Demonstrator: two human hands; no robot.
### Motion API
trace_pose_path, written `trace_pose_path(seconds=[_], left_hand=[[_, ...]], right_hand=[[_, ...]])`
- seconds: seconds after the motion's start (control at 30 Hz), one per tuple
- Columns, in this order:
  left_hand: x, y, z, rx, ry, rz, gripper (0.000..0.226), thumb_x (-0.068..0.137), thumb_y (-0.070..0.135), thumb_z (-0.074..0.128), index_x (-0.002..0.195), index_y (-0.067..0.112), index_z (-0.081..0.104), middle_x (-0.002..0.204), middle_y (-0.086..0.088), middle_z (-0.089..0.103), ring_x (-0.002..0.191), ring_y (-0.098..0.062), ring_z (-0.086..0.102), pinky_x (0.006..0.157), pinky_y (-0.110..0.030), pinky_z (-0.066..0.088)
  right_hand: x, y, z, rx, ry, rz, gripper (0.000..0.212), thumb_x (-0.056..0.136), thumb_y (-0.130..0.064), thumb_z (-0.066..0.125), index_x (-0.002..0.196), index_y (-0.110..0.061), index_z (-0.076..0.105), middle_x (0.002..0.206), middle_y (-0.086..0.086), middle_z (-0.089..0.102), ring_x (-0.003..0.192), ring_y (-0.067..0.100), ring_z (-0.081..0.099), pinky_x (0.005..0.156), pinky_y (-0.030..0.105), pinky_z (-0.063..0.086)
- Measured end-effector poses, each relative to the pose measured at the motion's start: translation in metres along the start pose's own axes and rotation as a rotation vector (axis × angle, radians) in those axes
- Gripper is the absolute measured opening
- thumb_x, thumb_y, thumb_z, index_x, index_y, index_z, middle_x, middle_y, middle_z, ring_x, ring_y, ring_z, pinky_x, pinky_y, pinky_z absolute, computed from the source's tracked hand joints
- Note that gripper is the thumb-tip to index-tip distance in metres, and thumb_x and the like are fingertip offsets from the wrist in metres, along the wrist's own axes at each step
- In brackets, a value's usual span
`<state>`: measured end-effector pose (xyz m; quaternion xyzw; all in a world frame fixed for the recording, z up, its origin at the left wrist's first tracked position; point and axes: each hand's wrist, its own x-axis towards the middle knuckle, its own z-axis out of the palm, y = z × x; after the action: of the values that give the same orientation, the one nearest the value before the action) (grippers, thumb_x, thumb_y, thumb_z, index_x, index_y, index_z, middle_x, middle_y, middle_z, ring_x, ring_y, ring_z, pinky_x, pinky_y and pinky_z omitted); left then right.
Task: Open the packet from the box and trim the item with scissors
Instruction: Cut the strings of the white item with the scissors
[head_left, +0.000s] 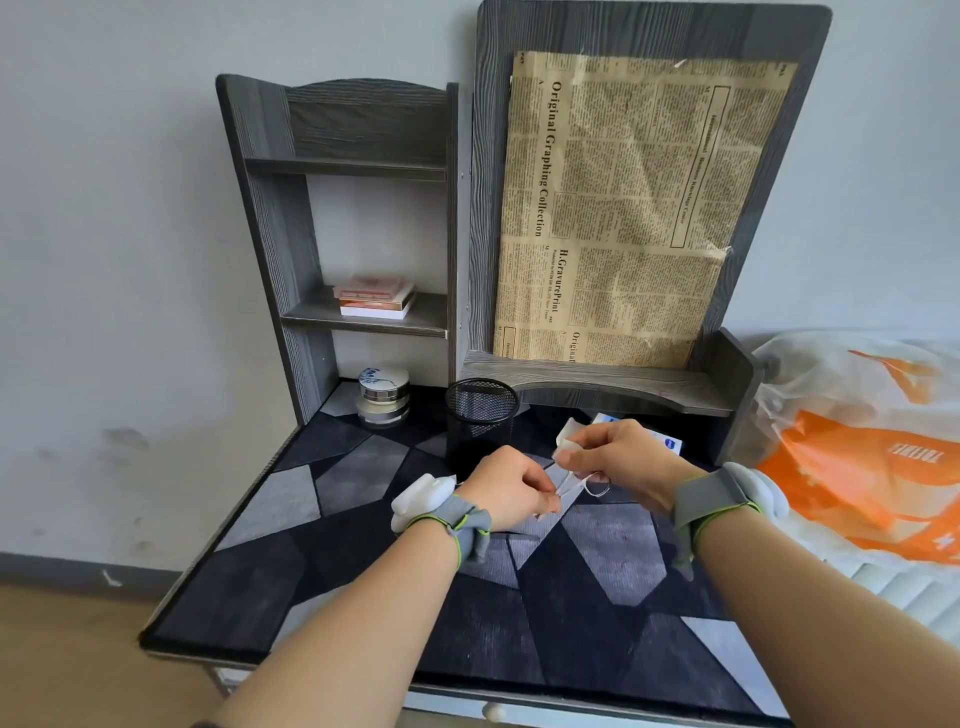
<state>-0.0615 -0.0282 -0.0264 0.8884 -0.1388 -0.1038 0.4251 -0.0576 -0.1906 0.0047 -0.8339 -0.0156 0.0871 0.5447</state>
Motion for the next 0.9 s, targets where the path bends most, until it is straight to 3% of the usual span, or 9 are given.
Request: trace_pose_path(seconds=[0.1, 0.2, 0.27, 0.33, 0.43, 0.57, 0.73, 0.83, 0.9], left_hand=[[-0.001, 0.001, 0.001, -0.011, -0.026, 0.002, 0.013, 0.080, 0.023, 0.070, 0.086, 0.013, 0.076, 0.062, 0.008, 0.060, 0.062, -0.007, 0.051, 0.065, -0.023, 0.042], [-0.002, 0.000, 0.000, -0.040, -0.047, 0.008, 0.012, 0.081, 0.023, 0.069, 0.086, 0.016, 0.077, 0.063, 0.009, 0.061, 0.060, -0.004, 0.050, 0.062, -0.020, 0.041], [0.000, -0.004, -0.003, -0.093, -0.017, 0.010, 0.009, 0.079, 0.022, 0.070, 0.082, 0.018, 0.077, 0.069, 0.006, 0.067, 0.067, -0.007, 0.056, 0.069, -0.024, 0.047], [0.001, -0.009, -0.008, -0.122, 0.028, 0.004, 0.005, 0.076, 0.021, 0.072, 0.077, 0.020, 0.077, 0.082, -0.003, 0.074, 0.079, -0.011, 0.060, 0.082, -0.033, 0.050], [0.003, -0.013, -0.012, -0.137, 0.078, -0.011, 0.002, 0.074, 0.020, 0.075, 0.076, 0.019, 0.076, 0.085, -0.010, 0.074, 0.077, -0.014, 0.059, 0.080, -0.033, 0.050], [0.004, -0.011, -0.013, -0.128, 0.223, 0.034, 0.013, 0.071, 0.017, 0.077, 0.084, 0.016, 0.075, 0.071, 0.006, 0.066, 0.072, -0.011, 0.060, 0.077, -0.026, 0.048], [-0.015, 0.000, -0.001, -0.051, 0.591, -0.070, 0.038, 0.071, 0.037, 0.075, 0.106, 0.034, 0.060, 0.091, 0.014, 0.065, 0.085, -0.007, 0.058, 0.073, -0.024, 0.042], [-0.021, -0.005, 0.014, -0.050, 0.692, -0.175, 0.025, 0.075, 0.043, 0.069, 0.093, 0.029, 0.062, 0.080, 0.015, 0.066, 0.081, -0.008, 0.060, 0.069, -0.025, 0.043], [-0.017, -0.009, 0.021, -0.194, 0.567, -0.191, 0.024, 0.075, 0.046, 0.069, 0.079, 0.023, 0.067, 0.070, 0.011, 0.066, 0.068, -0.006, 0.061, 0.067, -0.026, 0.049]], right_hand=[[0.002, 0.001, 0.001, -0.070, 0.027, -0.011, 0.016, 0.074, -0.018, 0.078, 0.066, -0.010, 0.067, 0.063, 0.003, 0.058, 0.059, 0.011, 0.049, 0.061, 0.021, 0.044], [0.004, 0.002, 0.001, -0.085, 0.095, -0.055, 0.025, 0.077, -0.023, 0.076, 0.063, -0.005, 0.065, 0.062, 0.005, 0.060, 0.052, 0.009, 0.050, 0.054, 0.017, 0.045], [0.005, 0.004, -0.002, -0.037, 0.115, -0.057, 0.025, 0.077, -0.022, 0.075, 0.065, -0.002, 0.067, 0.063, 0.007, 0.062, 0.053, 0.010, 0.053, 0.053, 0.015, 0.048], [0.005, 0.005, -0.007, -0.019, 0.082, -0.029, 0.023, 0.077, -0.022, 0.076, 0.072, 0.001, 0.071, 0.064, 0.006, 0.065, 0.057, 0.012, 0.058, 0.064, 0.021, 0.055], [0.005, 0.004, -0.013, -0.100, -0.040, 0.030, 0.021, 0.076, -0.020, 0.077, 0.082, 0.000, 0.074, 0.069, 0.006, 0.070, 0.064, 0.012, 0.065, 0.076, 0.029, 0.057], [0.003, -0.004, -0.010, -0.319, -0.151, 0.065, 0.011, 0.078, -0.017, 0.074, 0.080, -0.006, 0.073, 0.073, 0.008, 0.069, 0.063, 0.010, 0.064, 0.062, 0.020, 0.055], [0.002, 0.005, -0.011, -0.203, -0.048, 0.109, 0.016, 0.075, -0.018, 0.077, 0.075, -0.002, 0.073, 0.063, 0.004, 0.066, 0.059, 0.012, 0.058, 0.055, 0.022, 0.041], [-0.001, 0.012, -0.015, -0.088, 0.024, 0.139, 0.015, 0.073, -0.019, 0.079, 0.071, -0.005, 0.072, 0.061, 0.002, 0.059, 0.055, 0.011, 0.045, 0.053, 0.019, 0.039], [-0.002, 0.015, -0.013, 0.003, 0.040, 0.142, 0.011, 0.075, -0.015, 0.078, 0.069, -0.010, 0.070, 0.060, 0.003, 0.056, 0.048, 0.008, 0.041, 0.043, 0.015, 0.032]])
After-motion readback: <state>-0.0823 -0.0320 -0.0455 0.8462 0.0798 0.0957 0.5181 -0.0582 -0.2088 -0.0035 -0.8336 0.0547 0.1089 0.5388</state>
